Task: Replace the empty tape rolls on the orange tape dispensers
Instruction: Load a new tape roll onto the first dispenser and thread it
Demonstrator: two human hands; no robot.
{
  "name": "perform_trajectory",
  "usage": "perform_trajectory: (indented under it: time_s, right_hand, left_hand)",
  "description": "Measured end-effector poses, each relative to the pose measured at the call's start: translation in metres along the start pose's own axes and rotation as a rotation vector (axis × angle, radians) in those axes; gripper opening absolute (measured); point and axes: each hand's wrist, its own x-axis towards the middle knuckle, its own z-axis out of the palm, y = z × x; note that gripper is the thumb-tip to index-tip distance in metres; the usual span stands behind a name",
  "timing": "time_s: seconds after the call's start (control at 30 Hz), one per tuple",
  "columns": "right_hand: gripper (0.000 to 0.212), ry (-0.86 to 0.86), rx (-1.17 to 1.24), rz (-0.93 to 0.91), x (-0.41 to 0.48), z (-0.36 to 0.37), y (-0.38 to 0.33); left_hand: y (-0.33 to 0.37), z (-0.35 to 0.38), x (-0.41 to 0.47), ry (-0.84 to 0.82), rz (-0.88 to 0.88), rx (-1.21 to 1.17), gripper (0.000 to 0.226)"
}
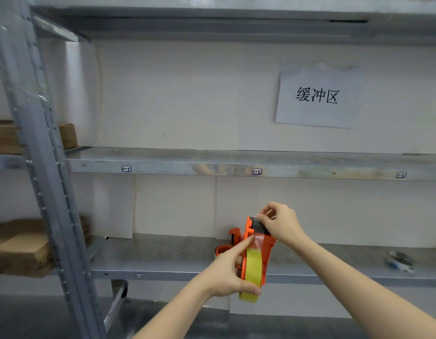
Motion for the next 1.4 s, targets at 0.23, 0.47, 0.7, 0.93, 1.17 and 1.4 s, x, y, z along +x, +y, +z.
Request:
perform_trajectory:
  time_s: [0.23,0.47,0.7,0.93,1.17,1.4]
  right_hand:
    - [0.023,0.012,0.096,-0.029,0.005,0.008,-0.012]
    - [0.012,-0.013,0.171,-0.037,0.01,0.015,-0.019]
    - [0.016,-0.051,0.093,-0.12,0.015,0.015,-0.027]
    - [0.011,-0.082,0.036,-0.164,0.015,0.02,-0.03]
    - [0.009,-0.111,-0.1,-0.224,0.017,0.022,-0.038]
    - [0.008,-0.144,-0.135,-0.251,0.02,0.028,-0.044]
  left_hand:
    - [0.0,-0.009,-0.01,0.085,0.063,0.024,0.109]
    - [-0.002,-0.016,-0.014,0.11,0.025,-0.076,0.13]
    - [0.001,-0.027,-0.021,0.131,0.052,0.03,0.116]
    - [-0.006,-0.034,-0.03,0.16,0.062,0.063,0.111]
    - [-0.01,-0.041,-0.036,0.138,0.058,0.055,0.11]
    - [-0.015,-0.055,-0.039,0.11,0.038,0.107,0.107]
